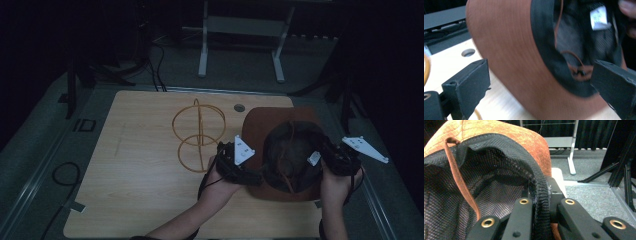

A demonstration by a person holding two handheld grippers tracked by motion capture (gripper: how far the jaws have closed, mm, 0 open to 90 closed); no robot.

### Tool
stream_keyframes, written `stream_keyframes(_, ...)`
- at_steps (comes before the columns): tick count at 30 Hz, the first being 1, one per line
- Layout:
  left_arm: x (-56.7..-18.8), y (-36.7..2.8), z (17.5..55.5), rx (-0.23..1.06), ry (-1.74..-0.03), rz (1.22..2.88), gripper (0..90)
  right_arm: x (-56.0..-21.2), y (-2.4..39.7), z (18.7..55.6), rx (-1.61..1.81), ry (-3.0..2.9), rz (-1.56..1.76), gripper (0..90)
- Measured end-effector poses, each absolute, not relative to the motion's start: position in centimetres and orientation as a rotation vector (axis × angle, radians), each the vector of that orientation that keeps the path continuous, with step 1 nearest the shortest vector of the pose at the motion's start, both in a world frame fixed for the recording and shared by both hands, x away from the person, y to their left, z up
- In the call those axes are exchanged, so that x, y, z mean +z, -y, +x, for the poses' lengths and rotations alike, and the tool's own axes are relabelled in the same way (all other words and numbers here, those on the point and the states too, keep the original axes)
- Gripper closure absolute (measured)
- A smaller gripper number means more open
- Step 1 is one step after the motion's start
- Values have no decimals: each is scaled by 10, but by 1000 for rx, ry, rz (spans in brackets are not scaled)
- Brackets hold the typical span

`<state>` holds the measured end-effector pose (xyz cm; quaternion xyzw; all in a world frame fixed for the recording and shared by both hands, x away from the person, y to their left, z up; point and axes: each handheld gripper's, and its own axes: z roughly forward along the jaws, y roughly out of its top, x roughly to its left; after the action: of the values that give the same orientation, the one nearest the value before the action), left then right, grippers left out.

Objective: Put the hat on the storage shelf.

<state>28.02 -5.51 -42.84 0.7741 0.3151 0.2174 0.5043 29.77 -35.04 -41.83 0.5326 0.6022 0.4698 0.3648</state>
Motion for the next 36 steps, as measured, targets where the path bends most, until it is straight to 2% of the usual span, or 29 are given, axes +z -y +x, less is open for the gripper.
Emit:
stream_keyframes(7, -433, 81, 297, 504, -779, 1857, 65, -416, 344, 293, 1200, -1548, 1337, 852)
stream_keyframes(11, -439, 99, 312, 549, -847, 1836, 66, -414, 339, 286, 1205, -1518, 1314, 852)
stream_keyframes(13, -440, 101, 316, 551, -864, 1834, 81, -412, 338, 282, 1217, -1502, 1308, 852)
stream_keyframes(15, -441, 103, 321, 583, -870, 1819, 146, -411, 337, 280, 1209, -1492, 1307, 852)
stream_keyframes(17, -442, 103, 325, 618, -898, 1800, 145, -409, 336, 277, 1211, -1480, 1301, 852)
stream_keyframes(22, -450, 96, 340, 610, -998, 1783, 144, -406, 331, 267, 1293, -1519, 1274, 852)
stream_keyframes(26, -457, 98, 344, 582, -993, 1820, 156, -405, 321, 260, 1322, -1562, 1240, 851)
stream_keyframes(27, -457, 98, 344, 582, -993, 1820, 211, -405, 319, 259, 1325, -1568, 1235, 851)
stream_keyframes(28, -458, 97, 343, 598, -983, 1822, 211, -405, 319, 259, 1325, -1568, 1235, 851)
stream_keyframes(30, -458, 95, 343, 596, -970, 1824, 450, -405, 315, 255, 1308, -1575, 1214, 851)
stream_keyframes(31, -458, 93, 343, 587, -963, 1821, 450, -405, 315, 255, 1308, -1575, 1214, 851)
stream_keyframes(32, -458, 93, 343, 598, -963, 1817, 586, -407, 313, 253, 1295, -1585, 1209, 851)
stream_keyframes(33, -457, 92, 343, 605, -957, 1822, 586, -407, 313, 253, 1295, -1585, 1209, 851)
stream_keyframes(34, -456, 92, 343, 606, -951, 1821, 734, -410, 312, 252, 1281, -1596, 1215, 851)
stream_keyframes(36, -454, 91, 342, 614, -944, 1816, 820, -412, 312, 252, 1275, -1602, 1216, 850)
